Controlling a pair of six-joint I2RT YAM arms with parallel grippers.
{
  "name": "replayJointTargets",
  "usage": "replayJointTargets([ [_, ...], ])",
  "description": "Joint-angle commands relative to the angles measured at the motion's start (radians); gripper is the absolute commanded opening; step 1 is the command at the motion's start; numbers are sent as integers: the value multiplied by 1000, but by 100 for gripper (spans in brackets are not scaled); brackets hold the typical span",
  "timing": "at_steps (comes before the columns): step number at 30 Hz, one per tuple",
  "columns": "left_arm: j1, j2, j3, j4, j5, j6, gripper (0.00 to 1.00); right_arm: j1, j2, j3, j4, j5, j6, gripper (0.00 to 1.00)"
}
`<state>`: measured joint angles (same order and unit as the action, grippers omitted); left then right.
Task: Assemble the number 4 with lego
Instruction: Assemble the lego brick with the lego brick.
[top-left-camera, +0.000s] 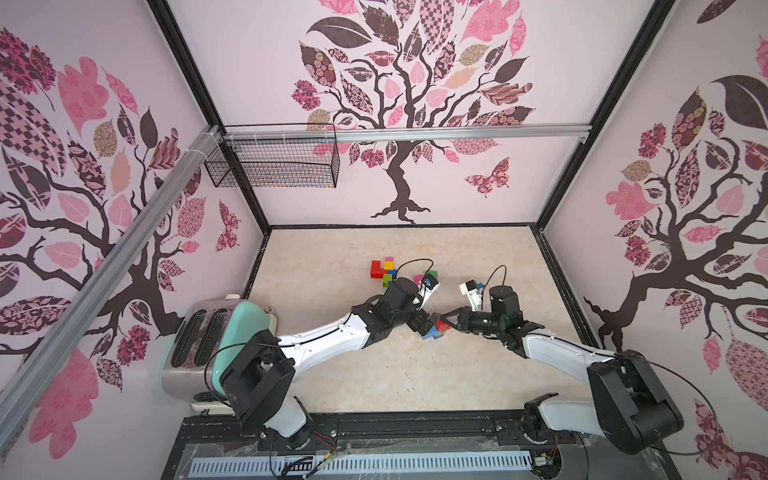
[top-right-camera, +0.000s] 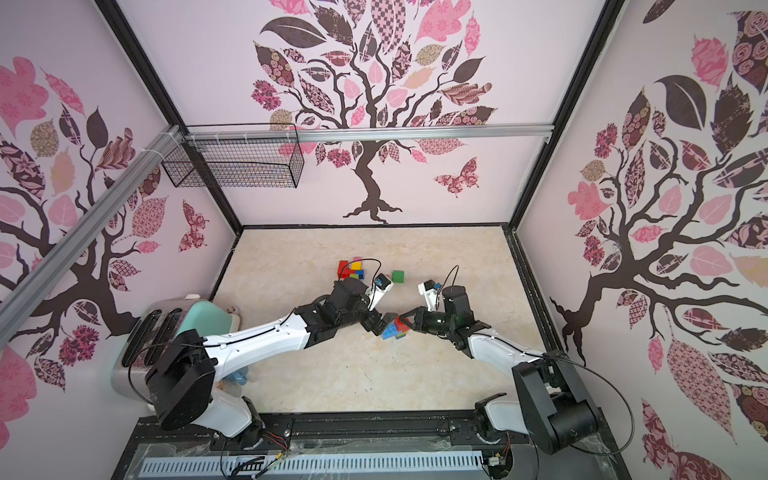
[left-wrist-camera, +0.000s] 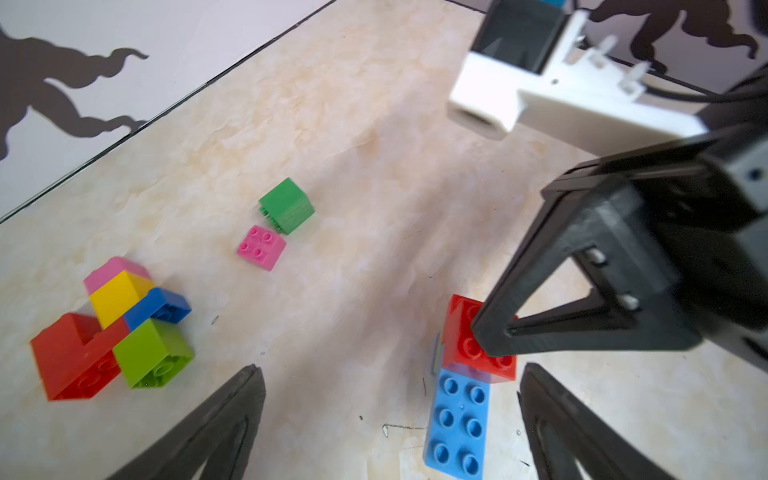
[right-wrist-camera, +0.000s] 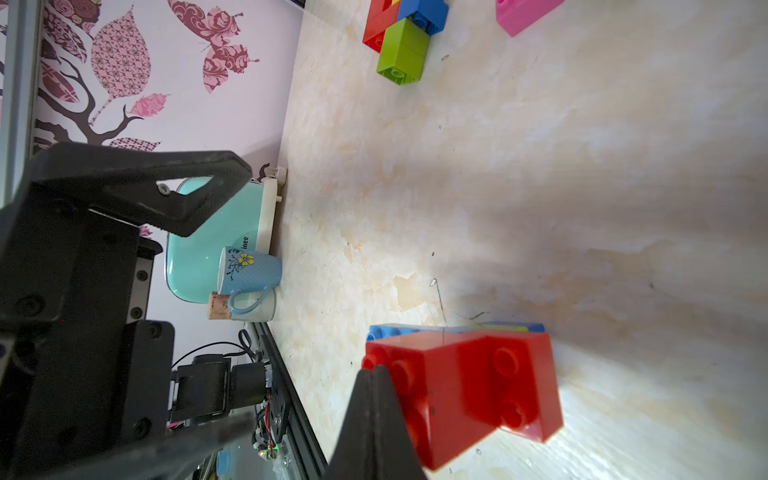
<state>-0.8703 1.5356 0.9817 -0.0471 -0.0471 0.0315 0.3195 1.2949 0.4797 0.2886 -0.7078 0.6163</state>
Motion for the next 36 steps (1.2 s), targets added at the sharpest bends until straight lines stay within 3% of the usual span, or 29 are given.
replayJointTargets([
  [1, 2, -23, -46, 40, -87, -66, 98, -2, 0, -39, -187, 107, -33, 0],
  [16, 4, -17, -58, -20, -141, -88, 98, -1, -6, -26, -166, 70, -22, 0],
  [36, 5, -12, -90, -10, -167, -102, 98, 1, -58, 66, -209, 27, -18, 17],
])
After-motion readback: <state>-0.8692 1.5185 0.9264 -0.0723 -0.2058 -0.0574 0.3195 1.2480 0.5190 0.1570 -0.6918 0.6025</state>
